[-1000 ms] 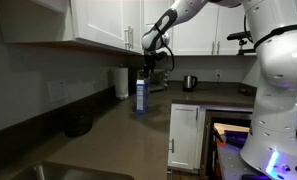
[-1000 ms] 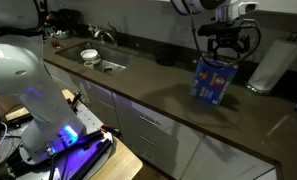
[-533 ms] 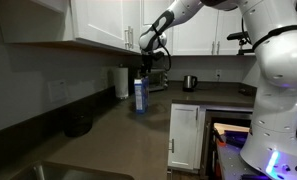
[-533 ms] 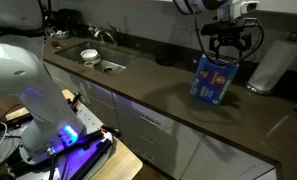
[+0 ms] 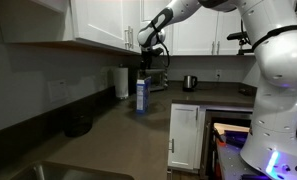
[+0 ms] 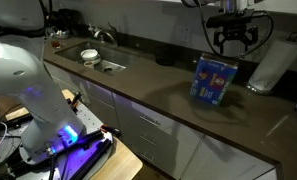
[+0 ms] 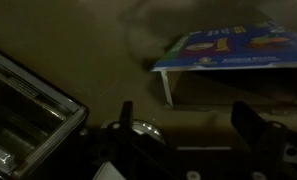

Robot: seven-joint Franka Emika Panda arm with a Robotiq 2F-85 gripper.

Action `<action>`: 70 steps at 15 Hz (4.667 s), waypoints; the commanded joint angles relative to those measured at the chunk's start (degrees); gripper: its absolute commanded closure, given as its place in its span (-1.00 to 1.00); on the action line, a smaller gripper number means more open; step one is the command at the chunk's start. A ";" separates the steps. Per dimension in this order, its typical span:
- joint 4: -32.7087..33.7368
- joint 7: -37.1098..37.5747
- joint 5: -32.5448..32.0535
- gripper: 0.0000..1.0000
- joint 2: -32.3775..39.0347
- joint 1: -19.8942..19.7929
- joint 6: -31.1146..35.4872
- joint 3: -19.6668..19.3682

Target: Place the blue box on its side

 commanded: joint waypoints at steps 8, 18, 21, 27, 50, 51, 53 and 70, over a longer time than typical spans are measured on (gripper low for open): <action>2.71 -5.98 2.13 -1.00 3.43 -3.21 -2.08 1.86; 3.18 -6.06 2.27 -0.41 7.13 -4.63 -1.77 2.86; 3.31 -6.14 2.55 -0.25 7.89 -4.84 -1.71 3.20; 1.50 -6.15 2.27 0.68 6.21 -4.68 -2.58 3.60; -26.21 -9.00 -6.02 0.99 -19.30 5.04 -1.76 3.31; -26.61 -8.05 -6.32 0.99 -19.59 5.62 -0.99 3.23; -27.46 -6.79 -7.31 0.99 -20.25 6.35 1.30 3.00; -33.85 32.54 -58.89 0.99 -24.81 6.77 17.39 0.02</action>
